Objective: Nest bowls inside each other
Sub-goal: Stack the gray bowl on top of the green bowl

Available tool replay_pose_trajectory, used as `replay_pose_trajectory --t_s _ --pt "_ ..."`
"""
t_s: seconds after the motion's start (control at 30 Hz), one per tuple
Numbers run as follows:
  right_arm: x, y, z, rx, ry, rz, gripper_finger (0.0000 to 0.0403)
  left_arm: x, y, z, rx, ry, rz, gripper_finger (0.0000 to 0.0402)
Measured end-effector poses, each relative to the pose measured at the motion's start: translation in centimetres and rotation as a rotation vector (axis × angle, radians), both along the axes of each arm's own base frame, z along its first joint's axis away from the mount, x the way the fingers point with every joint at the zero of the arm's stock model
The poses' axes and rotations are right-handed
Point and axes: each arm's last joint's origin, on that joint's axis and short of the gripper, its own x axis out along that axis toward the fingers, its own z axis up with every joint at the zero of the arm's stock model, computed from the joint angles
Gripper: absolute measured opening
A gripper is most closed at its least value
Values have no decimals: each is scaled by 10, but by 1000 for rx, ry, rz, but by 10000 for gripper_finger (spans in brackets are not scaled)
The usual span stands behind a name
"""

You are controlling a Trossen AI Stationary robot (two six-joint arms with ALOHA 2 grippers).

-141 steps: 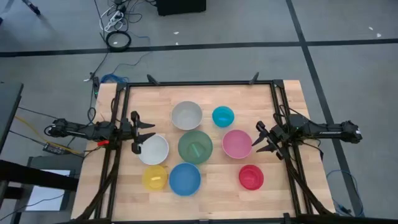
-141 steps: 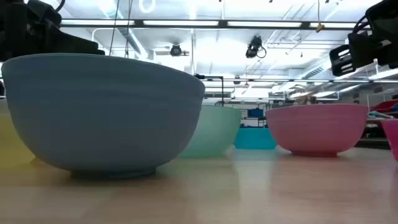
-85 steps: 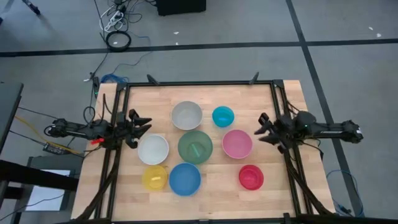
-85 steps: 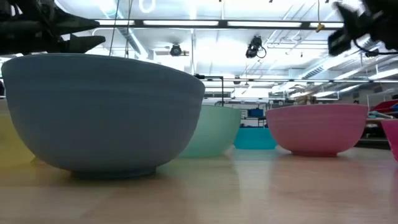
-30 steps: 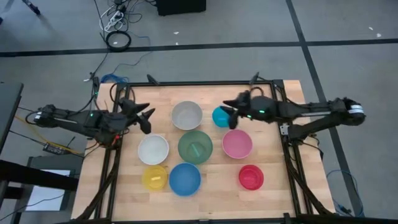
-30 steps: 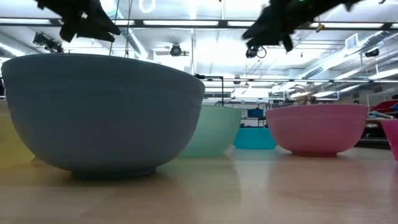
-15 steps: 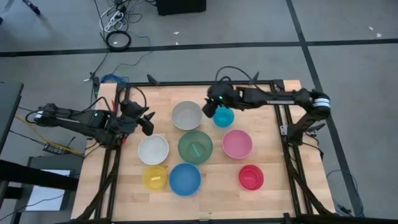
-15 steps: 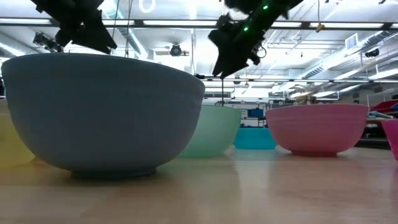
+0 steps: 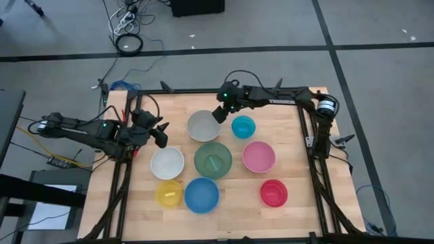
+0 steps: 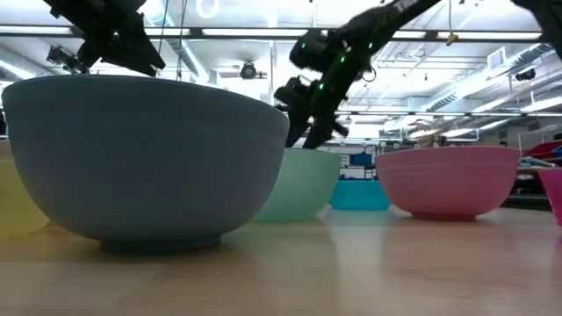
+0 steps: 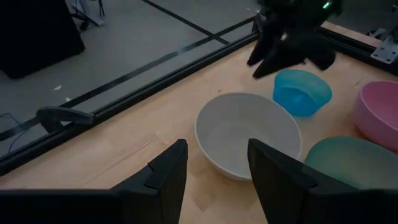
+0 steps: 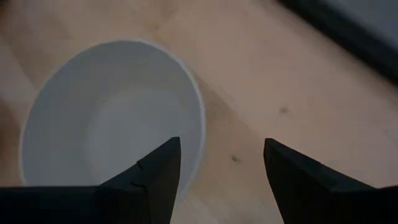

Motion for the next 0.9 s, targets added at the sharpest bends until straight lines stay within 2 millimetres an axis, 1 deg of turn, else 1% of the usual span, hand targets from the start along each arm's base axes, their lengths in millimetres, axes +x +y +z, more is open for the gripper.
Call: replay_pose_trajectory --t_s 0.2,0.4,0.67,0.73,0.8,0.9 --pt "7 -5 -25 49 31 2 217 0 0 0 2 0 2 177" --pt "10 -4 -31 88 24 17 216 0 0 0 9 2 8 177" --pt "19 3 -41 82 18 37 212 0 0 0 17 1 15 177" --pt "20 3 -41 79 9 37 203 0 1 0 18 -1 18 177" --pt "20 2 -41 78 6 23 185 0 1 0 19 0 18 177" --pt "19 0 -41 77 4 15 139 0 1 -1 21 -1 20 177"
